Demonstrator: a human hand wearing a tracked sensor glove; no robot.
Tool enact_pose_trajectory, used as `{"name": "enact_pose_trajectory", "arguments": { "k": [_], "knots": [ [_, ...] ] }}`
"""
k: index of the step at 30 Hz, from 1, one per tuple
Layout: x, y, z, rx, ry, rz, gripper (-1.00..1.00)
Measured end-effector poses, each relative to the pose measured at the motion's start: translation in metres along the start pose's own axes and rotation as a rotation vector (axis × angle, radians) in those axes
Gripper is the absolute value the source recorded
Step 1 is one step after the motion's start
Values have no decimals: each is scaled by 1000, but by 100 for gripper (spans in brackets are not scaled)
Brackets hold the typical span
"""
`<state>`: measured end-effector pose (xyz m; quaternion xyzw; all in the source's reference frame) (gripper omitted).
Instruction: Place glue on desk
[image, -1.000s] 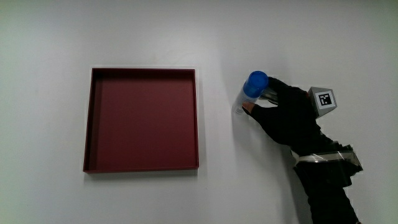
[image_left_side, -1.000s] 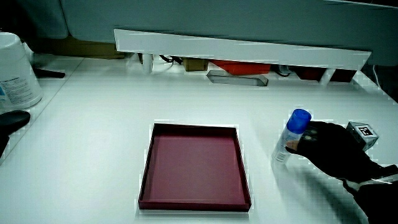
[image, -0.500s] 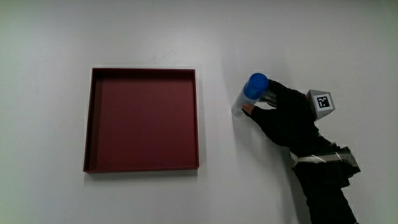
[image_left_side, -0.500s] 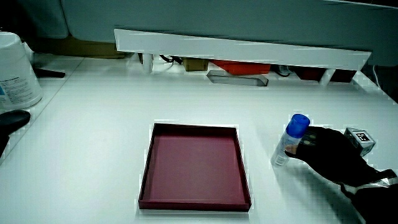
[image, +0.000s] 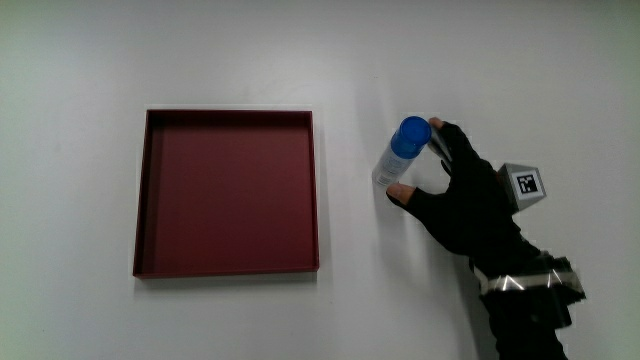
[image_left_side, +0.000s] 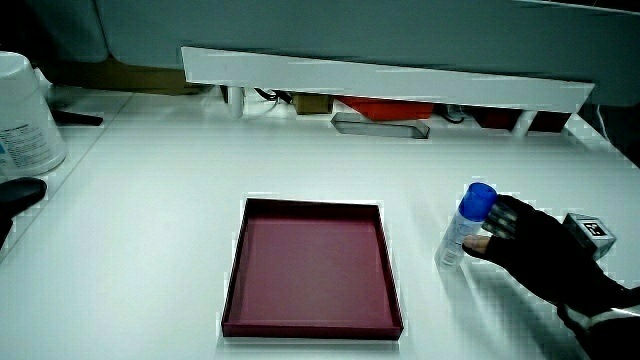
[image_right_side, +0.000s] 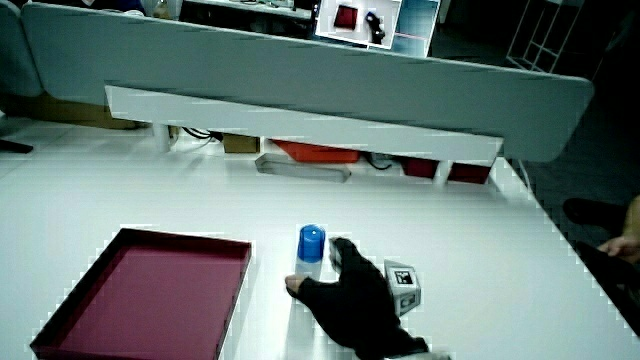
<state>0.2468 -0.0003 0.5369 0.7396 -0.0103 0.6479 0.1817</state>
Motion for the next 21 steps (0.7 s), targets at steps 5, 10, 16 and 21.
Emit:
{"name": "enact_pose_trajectory", "arguments": {
  "k": [5, 10, 16, 21],
  "knots": [
    [-5, -27, -3, 35, -44, -17, -100],
    [-7, -54, -13, 30, -31, 69, -100],
    [-13, -88, -29, 48, -73, 67, -100],
    [-23, -108, -44, 61, -9, 39, -100]
  ]
}}
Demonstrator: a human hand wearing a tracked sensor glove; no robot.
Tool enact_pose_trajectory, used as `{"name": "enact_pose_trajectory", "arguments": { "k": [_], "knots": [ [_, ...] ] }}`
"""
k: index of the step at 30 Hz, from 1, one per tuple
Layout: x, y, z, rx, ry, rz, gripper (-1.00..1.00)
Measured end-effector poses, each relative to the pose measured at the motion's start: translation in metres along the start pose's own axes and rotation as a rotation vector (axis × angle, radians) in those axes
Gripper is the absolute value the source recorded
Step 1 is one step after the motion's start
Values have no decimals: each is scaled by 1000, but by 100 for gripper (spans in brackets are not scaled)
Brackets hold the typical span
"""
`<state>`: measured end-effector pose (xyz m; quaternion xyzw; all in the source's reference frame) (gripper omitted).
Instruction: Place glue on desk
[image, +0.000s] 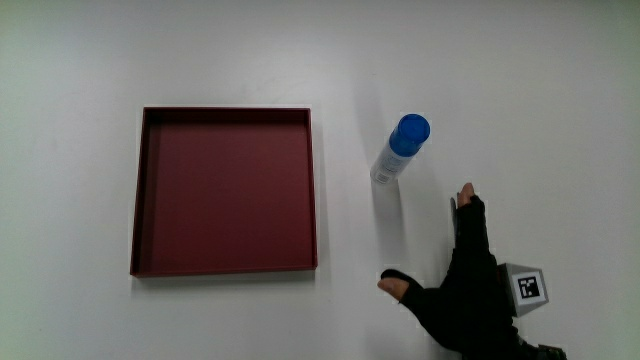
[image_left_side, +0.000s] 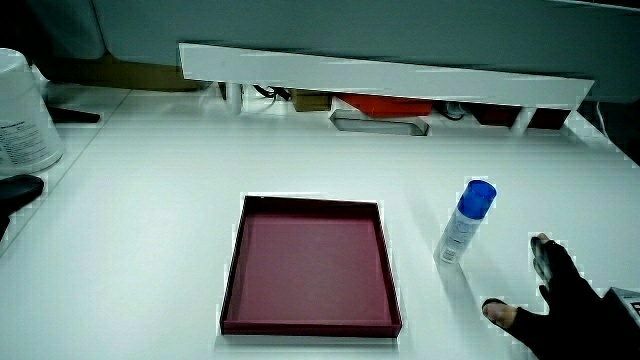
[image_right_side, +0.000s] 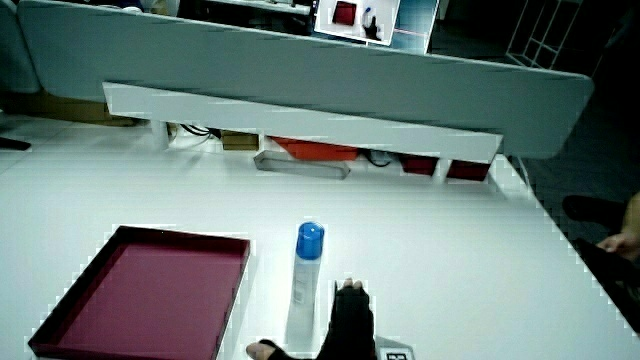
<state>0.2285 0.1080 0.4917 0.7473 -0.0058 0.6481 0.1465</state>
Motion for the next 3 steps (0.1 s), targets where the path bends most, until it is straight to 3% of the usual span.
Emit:
{"name": "enact_pose_trajectory", "arguments": {
  "k": [3],
  "knots": [
    [2, -7, -4, -13, 14, -14, -100]
  ]
}}
